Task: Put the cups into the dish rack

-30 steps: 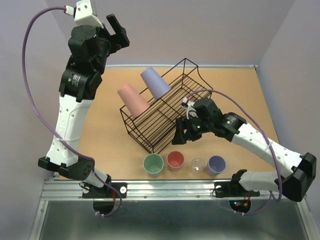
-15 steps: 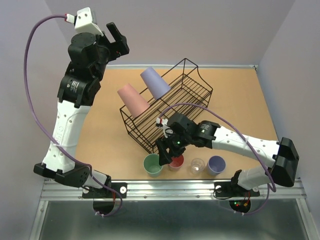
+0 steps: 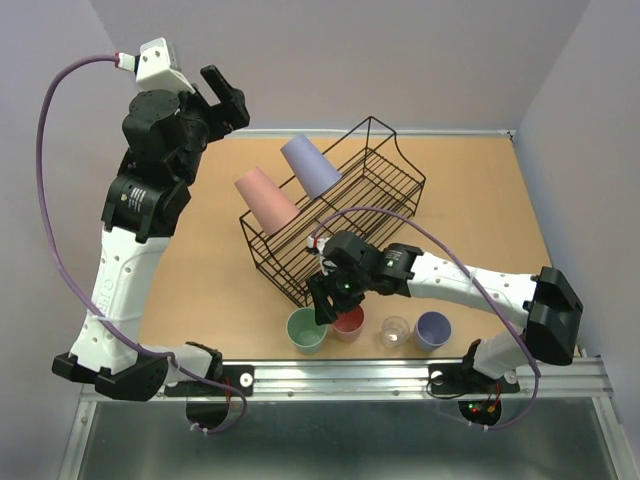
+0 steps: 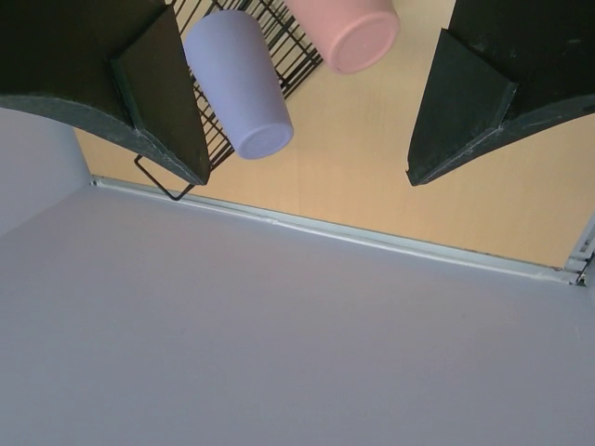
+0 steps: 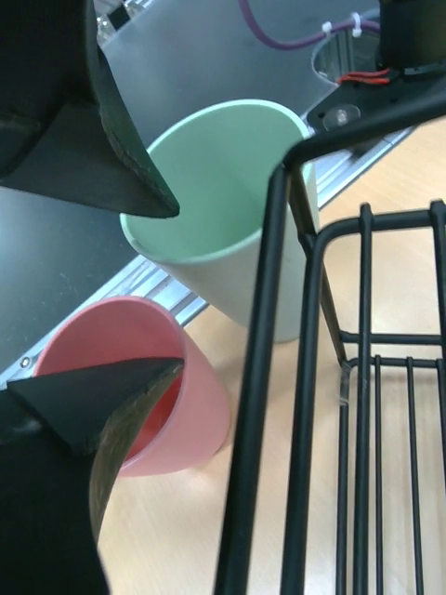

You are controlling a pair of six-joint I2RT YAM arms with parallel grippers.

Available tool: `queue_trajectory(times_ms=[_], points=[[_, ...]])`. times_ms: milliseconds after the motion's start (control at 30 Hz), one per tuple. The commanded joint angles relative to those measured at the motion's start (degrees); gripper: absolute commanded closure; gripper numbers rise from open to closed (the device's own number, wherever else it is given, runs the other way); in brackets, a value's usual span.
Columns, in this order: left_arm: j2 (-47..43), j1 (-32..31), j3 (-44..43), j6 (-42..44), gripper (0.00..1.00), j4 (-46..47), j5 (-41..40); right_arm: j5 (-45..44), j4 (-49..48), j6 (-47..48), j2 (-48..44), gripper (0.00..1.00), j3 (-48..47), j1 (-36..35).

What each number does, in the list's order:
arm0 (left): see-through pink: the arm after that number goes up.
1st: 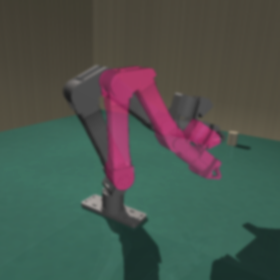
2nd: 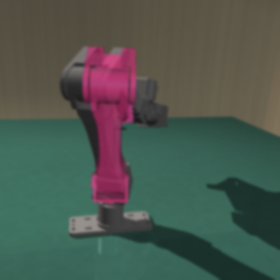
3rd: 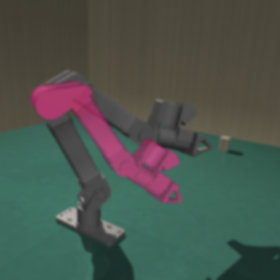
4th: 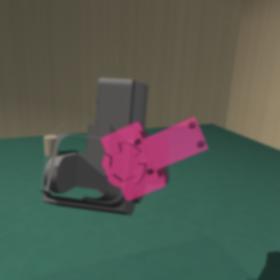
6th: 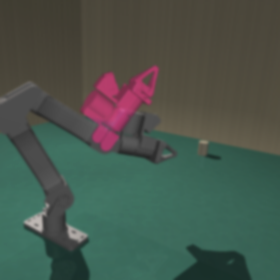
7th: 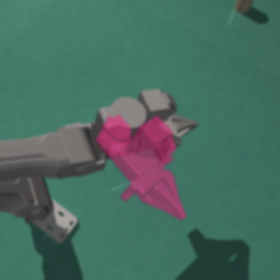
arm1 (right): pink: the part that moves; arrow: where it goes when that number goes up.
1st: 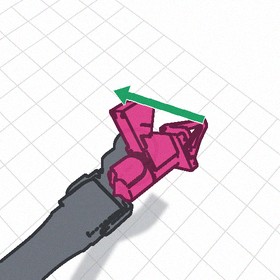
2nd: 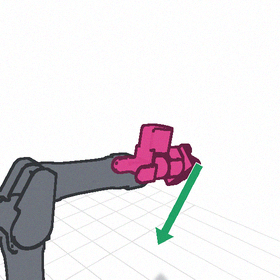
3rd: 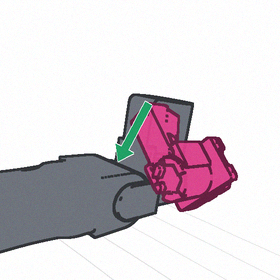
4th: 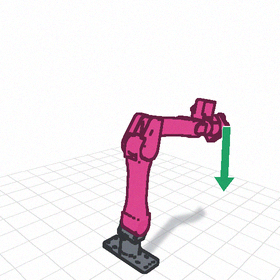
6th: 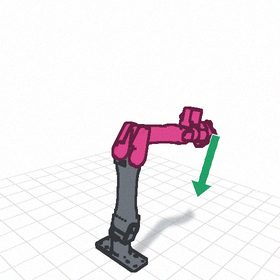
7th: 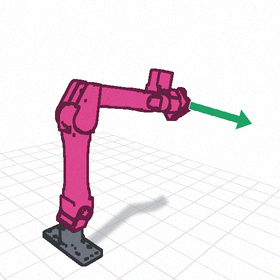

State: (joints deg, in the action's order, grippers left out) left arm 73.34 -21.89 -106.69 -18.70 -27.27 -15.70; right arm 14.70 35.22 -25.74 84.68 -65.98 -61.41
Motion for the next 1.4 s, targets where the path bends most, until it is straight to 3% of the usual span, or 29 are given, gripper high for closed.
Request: queue_trajectory(times_ms=[0,133,633,967,1100,1367], points=[[-3.1,0.1,2.1,-1.3,0.01,2.4,-1.2,-3.1,-3.6,-0.6,0.4,0.36,-3.1,-0.7],[-4.3,0.1,4.1,-2.4,0.02,2.7,-0.9,-4.1,-4.0,-1.3,0.7,0.44,-2.9,-1.0],[-4.6,0.0,5.0,-3.5,0.02,3.0,-0.8,-4.2,-4.5,-1.4,0.9,0.51,-4.2,-2.7],[-3.6,0.0,3.0,-2.4,0.02,2.0,-1.0,-5.6,-4.5,-0.8,3.5,0.76,-4.2,-4.9],[-3.3,0.0,2.3,-2.0,0.02,1.8,-1.1,-6.9,-4.4,-1.1,3.5,0.99,-3.6,-5.2],[-2.2,0.0,-1.6,-0.8,0.02,0.3,-1.3,-9.6,-1.9,-2.0,-2.7,1.0,-5.7,-5.2]])
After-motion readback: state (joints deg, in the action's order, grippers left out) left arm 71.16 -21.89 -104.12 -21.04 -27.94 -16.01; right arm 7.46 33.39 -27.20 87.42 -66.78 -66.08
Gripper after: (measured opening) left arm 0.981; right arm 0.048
